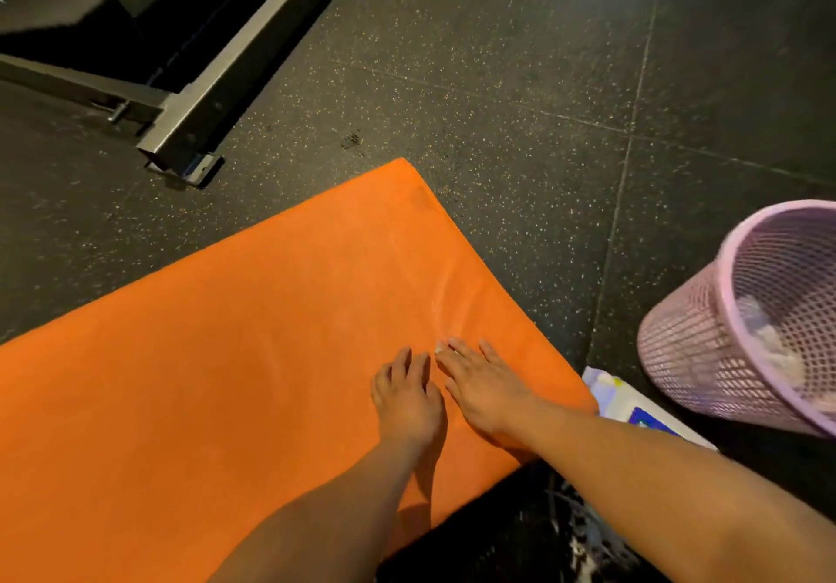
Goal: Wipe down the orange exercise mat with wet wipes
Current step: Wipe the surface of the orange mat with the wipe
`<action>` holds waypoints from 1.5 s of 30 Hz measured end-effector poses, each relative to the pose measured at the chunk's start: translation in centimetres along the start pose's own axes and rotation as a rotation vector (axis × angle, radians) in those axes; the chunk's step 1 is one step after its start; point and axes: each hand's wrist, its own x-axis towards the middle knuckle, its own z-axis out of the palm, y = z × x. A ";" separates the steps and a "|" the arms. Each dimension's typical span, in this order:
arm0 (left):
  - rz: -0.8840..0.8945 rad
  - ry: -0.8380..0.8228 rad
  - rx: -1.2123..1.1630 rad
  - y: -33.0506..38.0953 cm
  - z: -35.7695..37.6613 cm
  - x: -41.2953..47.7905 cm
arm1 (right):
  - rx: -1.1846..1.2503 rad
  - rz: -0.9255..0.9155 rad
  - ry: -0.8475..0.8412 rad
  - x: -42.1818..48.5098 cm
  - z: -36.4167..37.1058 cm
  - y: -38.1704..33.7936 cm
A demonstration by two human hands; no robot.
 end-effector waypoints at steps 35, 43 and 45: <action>0.181 -0.228 0.272 -0.8 0.1 -13.3 | 0.408 0.246 0.203 -11.7 4.4 -4.0; 0.184 -0.182 0.188 -1.1 -0.3 -12.8 | 0.400 0.277 0.230 -11.8 2.4 -1.6; 0.172 -0.163 0.132 -1.1 -0.3 -12.7 | 0.387 0.345 0.254 -11.8 1.9 -2.3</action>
